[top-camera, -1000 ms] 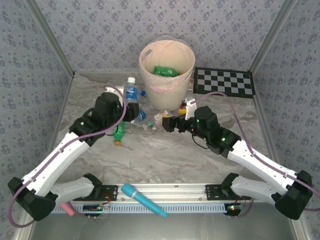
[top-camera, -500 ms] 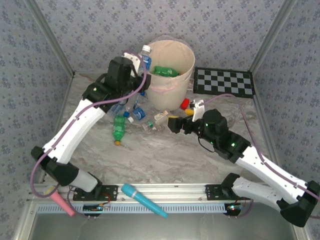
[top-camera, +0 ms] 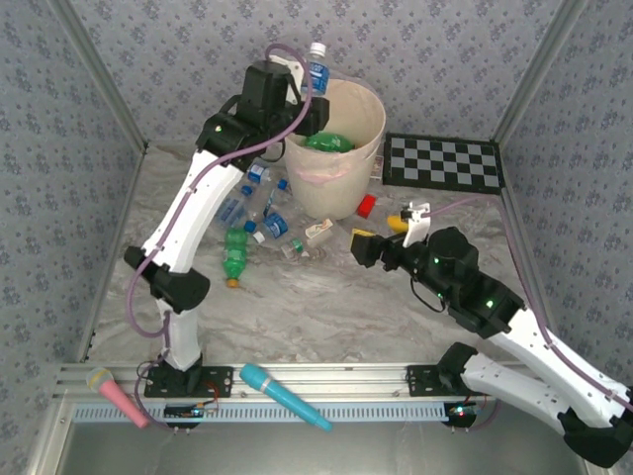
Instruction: Put the plastic bottles in the bin
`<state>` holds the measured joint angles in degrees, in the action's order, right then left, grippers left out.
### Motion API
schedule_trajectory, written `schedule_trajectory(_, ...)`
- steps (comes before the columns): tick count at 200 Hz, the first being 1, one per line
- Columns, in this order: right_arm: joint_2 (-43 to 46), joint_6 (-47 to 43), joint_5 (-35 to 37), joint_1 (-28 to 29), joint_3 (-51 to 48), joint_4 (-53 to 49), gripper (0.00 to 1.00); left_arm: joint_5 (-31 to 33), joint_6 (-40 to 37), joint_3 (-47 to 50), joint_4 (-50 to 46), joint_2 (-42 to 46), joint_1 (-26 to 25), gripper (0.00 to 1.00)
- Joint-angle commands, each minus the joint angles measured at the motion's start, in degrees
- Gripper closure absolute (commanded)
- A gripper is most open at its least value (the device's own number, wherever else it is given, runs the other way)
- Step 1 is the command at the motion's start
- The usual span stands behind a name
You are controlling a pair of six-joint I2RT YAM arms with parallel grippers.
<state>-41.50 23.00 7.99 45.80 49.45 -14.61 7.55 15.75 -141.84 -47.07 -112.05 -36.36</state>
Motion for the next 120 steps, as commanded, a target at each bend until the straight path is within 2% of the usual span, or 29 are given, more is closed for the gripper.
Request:
schedule_trajectory(1,2.33,-1.05,2.78,0.34,1.0,-2.71,0.0,-1.32,2.96,-6.47,-3.26,-3.77,-0.53,0.37)
schedule_trajectory(64,5.17,-1.54,4.84,0.23,2.01,-6.69,0.0,-2.97,5.82,-13.46,-1.44,-11.64,-1.24,0.37)
schedule_trajectory(120,5.57,-1.59,5.19,0.25,2.29,-7.32,0.0,-4.07,6.71,-14.08,-0.05,-14.03,-1.41,0.37)
